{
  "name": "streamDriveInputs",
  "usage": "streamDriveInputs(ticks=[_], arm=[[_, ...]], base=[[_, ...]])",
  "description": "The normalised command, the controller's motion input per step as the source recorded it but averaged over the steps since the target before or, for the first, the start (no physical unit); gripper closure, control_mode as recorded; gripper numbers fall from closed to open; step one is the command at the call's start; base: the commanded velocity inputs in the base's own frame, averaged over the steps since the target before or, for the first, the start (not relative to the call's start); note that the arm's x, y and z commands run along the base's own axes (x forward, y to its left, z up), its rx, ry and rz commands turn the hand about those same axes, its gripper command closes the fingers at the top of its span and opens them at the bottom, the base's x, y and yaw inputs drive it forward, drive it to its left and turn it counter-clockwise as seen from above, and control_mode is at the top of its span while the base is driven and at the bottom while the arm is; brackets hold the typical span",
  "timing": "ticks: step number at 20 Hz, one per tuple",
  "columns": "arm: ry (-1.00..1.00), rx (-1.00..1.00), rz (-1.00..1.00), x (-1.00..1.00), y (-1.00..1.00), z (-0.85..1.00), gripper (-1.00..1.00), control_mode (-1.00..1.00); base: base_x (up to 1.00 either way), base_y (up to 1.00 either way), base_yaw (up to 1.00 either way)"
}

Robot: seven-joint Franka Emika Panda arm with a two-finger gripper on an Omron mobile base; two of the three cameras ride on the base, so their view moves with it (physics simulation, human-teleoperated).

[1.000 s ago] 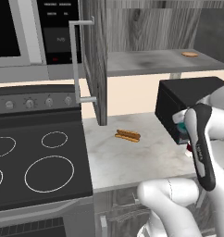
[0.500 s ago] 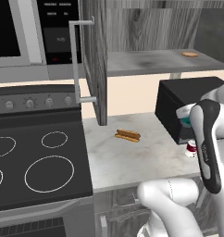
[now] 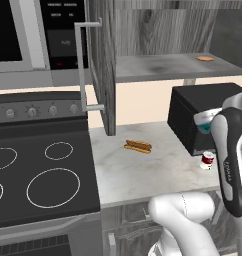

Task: Pick the cans from the counter and place them in their designated side in the cabinet.

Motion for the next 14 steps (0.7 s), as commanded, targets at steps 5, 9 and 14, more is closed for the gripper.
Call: streamDriveInputs(ticks=[5, 9, 14], arm=[[-0.05, 0.0, 0.0, -0.16, 0.11, 0.23, 1.0, -1.0], [-0.05, 0.0, 0.0, -0.1, 0.07, 0.24, 1.0, -1.0], [-0.06, 0.0, 0.0, -0.11, 0.03, 0.25, 1.0, -1.0]], base=[[0.0, 0.0, 0.0], [0.0, 0.0, 0.0], [0.0, 0.0, 0.0]])
